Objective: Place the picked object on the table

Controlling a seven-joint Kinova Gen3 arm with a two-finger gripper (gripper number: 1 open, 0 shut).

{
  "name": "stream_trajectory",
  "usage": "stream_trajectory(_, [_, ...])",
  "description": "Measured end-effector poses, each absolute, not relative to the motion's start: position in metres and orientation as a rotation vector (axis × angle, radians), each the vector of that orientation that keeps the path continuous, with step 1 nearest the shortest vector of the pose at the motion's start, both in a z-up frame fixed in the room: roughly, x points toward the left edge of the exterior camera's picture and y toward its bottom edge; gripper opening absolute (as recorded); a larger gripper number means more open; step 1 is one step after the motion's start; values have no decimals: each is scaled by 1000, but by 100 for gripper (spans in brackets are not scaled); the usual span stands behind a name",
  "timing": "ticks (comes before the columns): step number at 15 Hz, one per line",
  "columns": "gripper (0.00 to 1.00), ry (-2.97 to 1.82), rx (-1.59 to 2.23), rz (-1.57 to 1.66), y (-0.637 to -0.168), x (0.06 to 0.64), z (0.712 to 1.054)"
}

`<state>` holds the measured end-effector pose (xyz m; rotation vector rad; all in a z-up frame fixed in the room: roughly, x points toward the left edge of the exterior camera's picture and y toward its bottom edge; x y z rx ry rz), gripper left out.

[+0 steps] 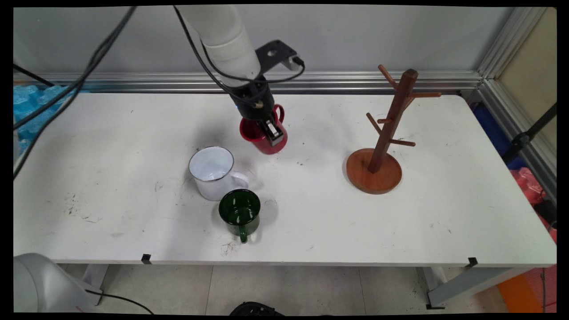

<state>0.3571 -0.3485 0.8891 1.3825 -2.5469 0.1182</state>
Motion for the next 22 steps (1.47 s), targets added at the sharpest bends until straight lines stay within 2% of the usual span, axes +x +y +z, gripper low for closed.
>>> stream_trajectory(6, [0,-2600,1485,36,-365,346,854])
stream_trajectory(14, [0,-2642,1591,-39,-375,343,831])
stream_trajectory(15, [100,-2646,1601,-46,-377,343,829])
stream_trajectory(22, [100,-2642,1641,-54,-384,341,819])
